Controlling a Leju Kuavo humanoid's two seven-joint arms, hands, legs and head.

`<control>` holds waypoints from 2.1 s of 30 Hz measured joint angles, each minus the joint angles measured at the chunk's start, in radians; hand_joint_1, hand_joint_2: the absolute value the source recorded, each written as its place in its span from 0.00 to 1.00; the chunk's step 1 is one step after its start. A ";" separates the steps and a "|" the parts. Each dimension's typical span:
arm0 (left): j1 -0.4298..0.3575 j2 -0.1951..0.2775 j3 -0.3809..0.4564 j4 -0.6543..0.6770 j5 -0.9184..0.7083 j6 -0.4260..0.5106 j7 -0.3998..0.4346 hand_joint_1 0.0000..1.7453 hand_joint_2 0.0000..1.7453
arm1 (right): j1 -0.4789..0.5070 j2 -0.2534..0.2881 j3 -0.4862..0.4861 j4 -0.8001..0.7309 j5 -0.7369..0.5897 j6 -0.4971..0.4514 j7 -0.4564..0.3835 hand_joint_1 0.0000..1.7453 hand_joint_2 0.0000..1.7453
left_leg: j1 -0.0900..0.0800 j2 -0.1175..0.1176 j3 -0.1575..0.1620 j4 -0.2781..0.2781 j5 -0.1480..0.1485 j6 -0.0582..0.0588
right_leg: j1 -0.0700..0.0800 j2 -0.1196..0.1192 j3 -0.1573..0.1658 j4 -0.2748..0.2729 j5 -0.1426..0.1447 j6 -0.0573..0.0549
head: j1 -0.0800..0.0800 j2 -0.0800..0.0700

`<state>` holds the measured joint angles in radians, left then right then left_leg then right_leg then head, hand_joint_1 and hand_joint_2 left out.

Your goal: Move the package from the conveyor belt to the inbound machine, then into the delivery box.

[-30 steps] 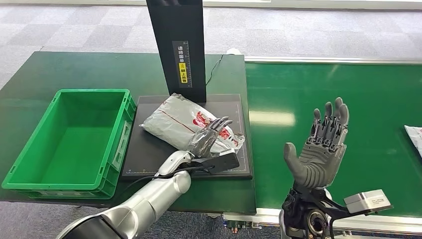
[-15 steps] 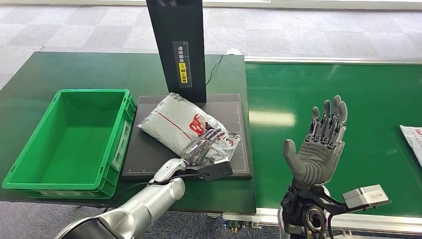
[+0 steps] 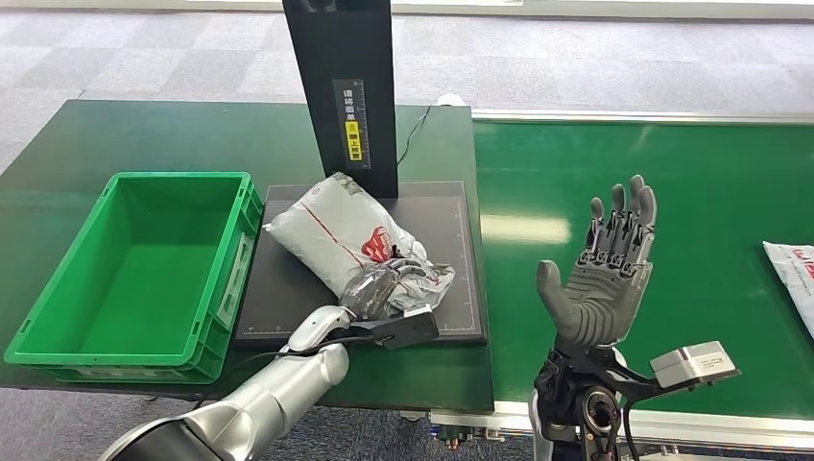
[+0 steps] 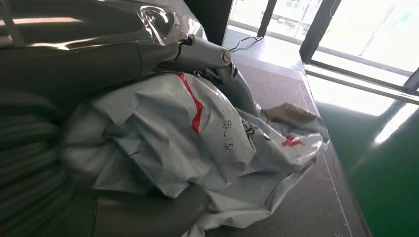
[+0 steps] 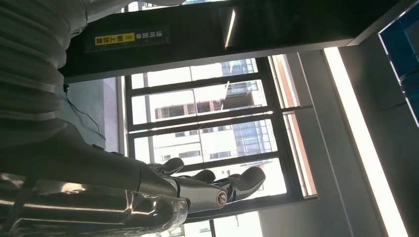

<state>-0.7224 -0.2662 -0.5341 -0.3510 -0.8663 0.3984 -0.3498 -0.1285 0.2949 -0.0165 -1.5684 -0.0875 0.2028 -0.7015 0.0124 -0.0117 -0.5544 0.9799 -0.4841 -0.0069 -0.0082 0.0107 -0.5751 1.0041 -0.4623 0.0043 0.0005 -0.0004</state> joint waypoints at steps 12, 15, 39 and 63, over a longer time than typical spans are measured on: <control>-0.006 0.003 0.000 0.000 0.000 0.010 -0.006 1.00 1.00 | -0.008 0.000 0.017 0.022 -0.006 -0.013 0.000 0.00 1.00 | 0.000 0.000 0.000 0.000 0.000 0.000 | 0.000 0.000 0.000 0.000 0.000 0.000 | 0.000 0.000; -0.006 0.003 0.000 0.000 0.000 0.010 -0.007 1.00 1.00 | -0.008 0.000 0.018 0.024 -0.006 -0.013 0.000 0.00 1.00 | 0.000 0.000 0.001 0.000 0.000 0.000 | 0.000 0.000 0.000 0.000 0.000 0.000 | 0.000 0.000; 0.135 0.032 0.139 -0.368 0.438 0.044 -0.343 1.00 1.00 | 0.049 -0.014 0.017 -0.001 0.006 -0.082 0.000 0.00 1.00 | 0.000 0.000 0.000 0.000 0.000 0.000 | 0.000 0.000 -0.001 0.000 0.000 0.000 | 0.000 0.000; 0.511 0.143 0.287 -1.388 0.825 0.009 -0.351 1.00 1.00 | 0.152 -0.015 -0.009 -0.093 0.037 -0.100 0.000 0.00 1.00 | 0.000 0.001 -0.002 0.000 -0.001 0.000 | 0.000 0.001 -0.003 0.000 -0.001 0.000 | 0.000 0.000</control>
<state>-0.2113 -0.1232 -0.2470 -1.7386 -0.0411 0.4078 -0.7008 0.0238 0.2802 -0.0251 -1.6615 -0.0504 0.1023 -0.7017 0.0125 -0.0109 -0.5564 0.9796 -0.4846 -0.0073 -0.0082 0.0119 -0.5777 1.0041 -0.4631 0.0044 0.0002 -0.0004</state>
